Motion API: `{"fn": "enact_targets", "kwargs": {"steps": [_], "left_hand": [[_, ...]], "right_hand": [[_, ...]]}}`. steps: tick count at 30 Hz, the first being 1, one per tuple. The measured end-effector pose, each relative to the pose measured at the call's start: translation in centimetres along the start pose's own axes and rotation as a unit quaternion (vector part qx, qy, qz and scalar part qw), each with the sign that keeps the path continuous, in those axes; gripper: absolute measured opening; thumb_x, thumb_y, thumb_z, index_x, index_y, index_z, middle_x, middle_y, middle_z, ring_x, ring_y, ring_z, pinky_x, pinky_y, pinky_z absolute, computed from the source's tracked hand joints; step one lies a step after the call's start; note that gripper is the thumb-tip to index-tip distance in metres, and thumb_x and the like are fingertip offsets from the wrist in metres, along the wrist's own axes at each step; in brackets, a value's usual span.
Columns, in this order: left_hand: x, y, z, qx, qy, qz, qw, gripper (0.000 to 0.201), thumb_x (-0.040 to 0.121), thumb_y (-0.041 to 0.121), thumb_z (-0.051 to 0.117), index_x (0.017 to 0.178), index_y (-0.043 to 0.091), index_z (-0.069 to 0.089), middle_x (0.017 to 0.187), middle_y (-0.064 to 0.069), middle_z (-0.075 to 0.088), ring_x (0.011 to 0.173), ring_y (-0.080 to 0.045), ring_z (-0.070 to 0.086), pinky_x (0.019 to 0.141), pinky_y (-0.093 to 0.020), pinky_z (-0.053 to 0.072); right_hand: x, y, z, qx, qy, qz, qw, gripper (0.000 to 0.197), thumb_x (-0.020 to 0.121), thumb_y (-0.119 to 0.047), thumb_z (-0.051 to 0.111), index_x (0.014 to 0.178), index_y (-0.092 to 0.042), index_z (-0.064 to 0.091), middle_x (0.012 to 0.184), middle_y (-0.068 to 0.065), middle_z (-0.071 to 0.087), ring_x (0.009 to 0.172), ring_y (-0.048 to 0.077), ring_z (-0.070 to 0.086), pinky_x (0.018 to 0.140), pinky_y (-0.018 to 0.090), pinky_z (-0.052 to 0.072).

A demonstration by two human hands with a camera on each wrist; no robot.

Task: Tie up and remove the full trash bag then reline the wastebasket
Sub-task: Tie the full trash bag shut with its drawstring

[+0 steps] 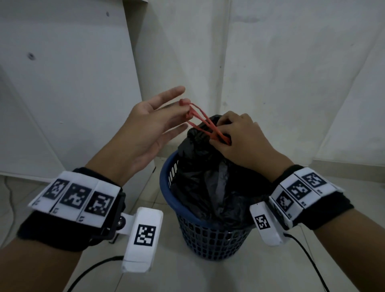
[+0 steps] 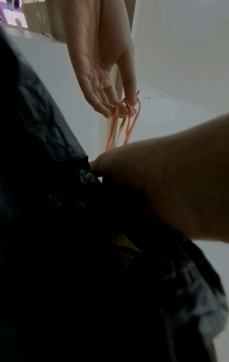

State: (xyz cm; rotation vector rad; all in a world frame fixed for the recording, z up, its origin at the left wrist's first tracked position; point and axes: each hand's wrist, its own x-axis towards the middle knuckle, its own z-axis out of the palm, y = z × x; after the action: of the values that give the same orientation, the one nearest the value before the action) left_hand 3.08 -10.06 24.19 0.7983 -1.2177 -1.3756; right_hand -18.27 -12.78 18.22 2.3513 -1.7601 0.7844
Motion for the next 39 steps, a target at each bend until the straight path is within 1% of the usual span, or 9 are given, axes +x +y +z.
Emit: {"fn": "enact_targets", "kwargs": {"steps": [2, 6, 10, 13, 16, 18, 24, 30, 39], "left_hand": [[-0.1, 0.1, -0.4, 0.149, 0.017, 0.073, 0.986, 0.025, 0.088, 0.003, 0.072, 0.108, 0.018, 0.075, 0.097, 0.002, 0.078, 0.092, -0.014, 0.075, 0.095, -0.031, 0.058], [-0.1, 0.7, -1.5, 0.43, -0.006, 0.191, 0.882, 0.018, 0.083, 0.018, 0.081, 0.098, 0.027, 0.08, 0.083, 0.016, 0.076, 0.076, 0.0, 0.073, 0.079, -0.013, 0.057], [0.3, 0.4, -1.6, 0.548, -0.05, 0.252, 0.796, 0.023, 0.088, 0.024, 0.076, 0.11, 0.029, 0.078, 0.092, 0.018, 0.073, 0.079, 0.009, 0.067, 0.079, -0.004, 0.05], [0.1, -0.2, -0.8, 0.454, -0.056, 0.25, 0.853, 0.022, 0.09, 0.018, 0.074, 0.112, 0.023, 0.077, 0.096, 0.011, 0.076, 0.087, 0.004, 0.071, 0.086, -0.012, 0.053], [-0.7, -0.6, 0.4, 0.199, -0.062, 0.15, 0.967, 0.019, 0.096, 0.012, 0.064, 0.109, 0.019, 0.075, 0.103, -0.001, 0.078, 0.106, -0.015, 0.072, 0.096, -0.028, 0.055], [-1.1, -0.7, 1.2, 0.038, -0.055, 0.075, 0.995, 0.021, 0.099, 0.01, 0.056, 0.111, 0.017, 0.073, 0.101, -0.005, 0.076, 0.111, -0.021, 0.069, 0.1, -0.035, 0.055], [-1.3, -0.5, 0.8, -0.085, 0.045, 0.011, 0.995, 0.034, 0.102, -0.004, 0.038, 0.114, 0.017, 0.063, 0.076, -0.001, 0.054, 0.064, -0.012, 0.053, 0.079, -0.031, 0.058], [-2.3, -1.1, -2.7, 0.046, 0.112, 0.005, 0.993, 0.038, 0.096, -0.01, 0.033, 0.102, 0.016, 0.061, 0.073, -0.002, 0.044, 0.055, -0.011, 0.039, 0.085, -0.04, 0.058], [-3.6, -0.6, -4.1, 0.157, 0.075, 0.066, 0.982, 0.043, 0.099, -0.009, 0.034, 0.098, 0.023, 0.062, 0.066, 0.006, 0.048, 0.052, -0.006, 0.041, 0.084, -0.036, 0.058]], "right_hand": [[-0.2, 0.4, -0.2, -0.034, -0.006, 0.0, 0.999, 0.017, 0.09, -0.044, 0.061, 0.093, -0.031, 0.071, 0.12, -0.007, 0.052, 0.103, 0.026, 0.044, 0.093, 0.062, 0.039], [-0.7, 0.7, -0.4, -0.043, -0.02, 0.003, 0.999, 0.012, 0.089, -0.039, 0.058, 0.1, -0.034, 0.06, 0.106, -0.009, 0.054, 0.101, 0.027, 0.048, 0.095, 0.067, 0.037], [-0.9, 0.4, -0.4, -0.049, -0.02, 0.014, 0.999, 0.046, 0.084, -0.03, 0.055, 0.128, -0.041, 0.048, 0.105, -0.006, 0.053, 0.102, 0.03, 0.048, 0.095, 0.064, 0.038], [-0.9, 0.5, 0.0, -0.025, -0.021, 0.012, 0.999, 0.039, 0.086, -0.036, 0.054, 0.124, -0.04, 0.057, 0.099, -0.006, 0.042, 0.092, 0.023, 0.038, 0.09, 0.058, 0.043], [-0.8, 0.6, 0.5, 0.007, -0.012, 0.019, 1.0, 0.037, 0.083, -0.063, 0.048, 0.091, -0.034, 0.069, 0.104, -0.005, 0.041, 0.097, 0.022, 0.039, 0.087, 0.052, 0.046], [-0.6, 0.4, 0.8, 0.013, -0.014, 0.021, 1.0, 0.049, 0.079, -0.075, 0.046, 0.075, -0.031, 0.066, 0.112, -0.008, 0.046, 0.101, 0.02, 0.043, 0.089, 0.048, 0.045], [-0.2, 0.7, 1.0, -0.046, -0.013, 0.013, 0.999, 0.03, 0.085, -0.052, 0.055, 0.068, -0.028, 0.058, 0.083, -0.008, 0.063, 0.085, 0.025, 0.058, 0.082, 0.042, 0.047], [-1.4, 1.0, 1.0, -0.164, -0.062, -0.003, 0.985, 0.018, 0.087, -0.038, 0.053, 0.097, -0.033, 0.067, 0.103, -0.01, 0.068, 0.106, 0.025, 0.054, 0.104, 0.056, 0.035], [-0.9, 1.9, 0.6, -0.134, -0.064, 0.037, 0.988, 0.022, 0.091, -0.046, 0.05, 0.097, -0.037, 0.069, 0.1, -0.012, 0.067, 0.103, 0.023, 0.048, 0.085, 0.047, 0.038]]}}
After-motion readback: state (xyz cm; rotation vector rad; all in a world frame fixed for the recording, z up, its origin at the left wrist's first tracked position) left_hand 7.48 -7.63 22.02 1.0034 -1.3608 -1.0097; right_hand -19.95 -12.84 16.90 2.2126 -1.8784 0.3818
